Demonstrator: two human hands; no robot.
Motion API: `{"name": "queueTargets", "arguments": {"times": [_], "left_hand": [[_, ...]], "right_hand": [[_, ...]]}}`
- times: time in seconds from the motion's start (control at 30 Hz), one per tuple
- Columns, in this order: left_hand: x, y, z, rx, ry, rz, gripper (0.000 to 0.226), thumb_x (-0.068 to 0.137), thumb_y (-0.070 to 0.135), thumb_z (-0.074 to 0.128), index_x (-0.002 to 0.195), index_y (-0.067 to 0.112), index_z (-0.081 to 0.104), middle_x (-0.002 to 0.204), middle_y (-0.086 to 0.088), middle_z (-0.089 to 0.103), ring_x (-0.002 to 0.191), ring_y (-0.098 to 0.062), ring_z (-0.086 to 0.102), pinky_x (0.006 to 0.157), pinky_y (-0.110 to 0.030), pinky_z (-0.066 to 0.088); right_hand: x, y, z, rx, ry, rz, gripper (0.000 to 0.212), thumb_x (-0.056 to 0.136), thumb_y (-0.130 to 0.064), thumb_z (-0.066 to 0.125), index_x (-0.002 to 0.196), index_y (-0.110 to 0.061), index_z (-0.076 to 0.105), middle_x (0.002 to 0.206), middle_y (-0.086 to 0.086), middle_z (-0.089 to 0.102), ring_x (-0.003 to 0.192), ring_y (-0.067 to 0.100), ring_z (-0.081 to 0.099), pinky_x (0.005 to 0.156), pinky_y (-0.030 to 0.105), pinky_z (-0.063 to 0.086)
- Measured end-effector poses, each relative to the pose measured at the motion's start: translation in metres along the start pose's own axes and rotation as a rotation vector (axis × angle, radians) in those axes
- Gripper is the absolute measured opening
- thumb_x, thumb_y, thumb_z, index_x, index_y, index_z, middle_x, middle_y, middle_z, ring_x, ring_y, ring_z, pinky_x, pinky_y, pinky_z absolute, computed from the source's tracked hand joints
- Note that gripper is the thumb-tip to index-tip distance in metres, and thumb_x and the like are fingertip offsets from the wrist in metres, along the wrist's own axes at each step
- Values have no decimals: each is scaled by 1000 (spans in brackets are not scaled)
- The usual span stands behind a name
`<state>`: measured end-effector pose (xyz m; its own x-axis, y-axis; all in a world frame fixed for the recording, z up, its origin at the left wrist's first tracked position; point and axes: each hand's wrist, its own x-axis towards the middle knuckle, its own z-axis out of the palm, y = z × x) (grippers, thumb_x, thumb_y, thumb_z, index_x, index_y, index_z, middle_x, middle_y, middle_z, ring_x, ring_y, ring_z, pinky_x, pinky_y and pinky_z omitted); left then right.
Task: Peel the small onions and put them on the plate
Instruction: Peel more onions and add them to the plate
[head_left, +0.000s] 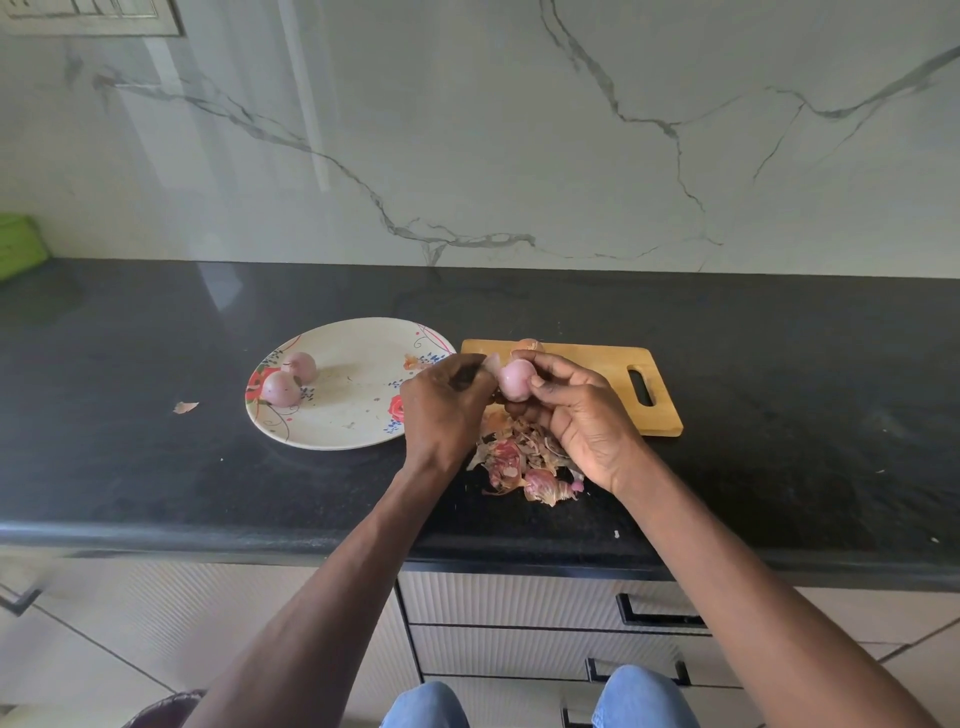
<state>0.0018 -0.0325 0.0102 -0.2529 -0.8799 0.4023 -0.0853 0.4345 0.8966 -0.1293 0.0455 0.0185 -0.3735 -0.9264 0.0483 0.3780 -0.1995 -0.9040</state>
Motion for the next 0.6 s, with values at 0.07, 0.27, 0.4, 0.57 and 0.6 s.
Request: {"name": "queueTargets", "arguments": {"times": [0.07, 0.27, 0.4, 0.57, 0.6], "left_hand": [[2, -1, 0, 11, 27, -22, 16, 91, 17, 70, 102, 9, 79, 85, 0, 78, 77, -13, 75, 79, -41, 63], [5, -6, 0, 181, 23, 7, 26, 98, 13, 57, 117, 10, 75, 90, -7, 78, 67, -15, 68, 66, -25, 55], [5, -7, 3, 403, -21, 48, 33, 102, 8, 46, 125, 4, 70, 108, -20, 74, 83, -30, 66, 69, -30, 41], [2, -5, -1, 181, -48, 147, 28, 97, 15, 63, 122, 4, 71, 132, -9, 66, 113, -15, 67, 92, -18, 51], [0, -4, -2, 71, -88, 146, 32, 96, 17, 66, 126, 8, 69, 129, -6, 69, 112, -8, 67, 93, -17, 52]], "right_hand": [[1, 0, 0, 22, 6, 17, 30, 95, 9, 50, 119, 0, 65, 119, 22, 68, 100, 30, 70, 74, 31, 60], [1, -2, 0, 72, 17, 13, 30, 98, 10, 44, 117, 0, 64, 113, 16, 71, 100, 25, 70, 76, 31, 61], [1, -3, 0, 99, 13, 7, 33, 98, 8, 41, 117, -3, 66, 114, 9, 73, 99, 18, 71, 75, 28, 60], [4, 0, -2, 41, 91, -2, 28, 97, 4, 51, 115, -6, 69, 127, 16, 67, 106, 25, 68, 79, 30, 60], [4, 0, -2, 19, 106, -5, 27, 96, 3, 53, 113, -8, 71, 126, 16, 68, 106, 27, 68, 82, 31, 59]]}}
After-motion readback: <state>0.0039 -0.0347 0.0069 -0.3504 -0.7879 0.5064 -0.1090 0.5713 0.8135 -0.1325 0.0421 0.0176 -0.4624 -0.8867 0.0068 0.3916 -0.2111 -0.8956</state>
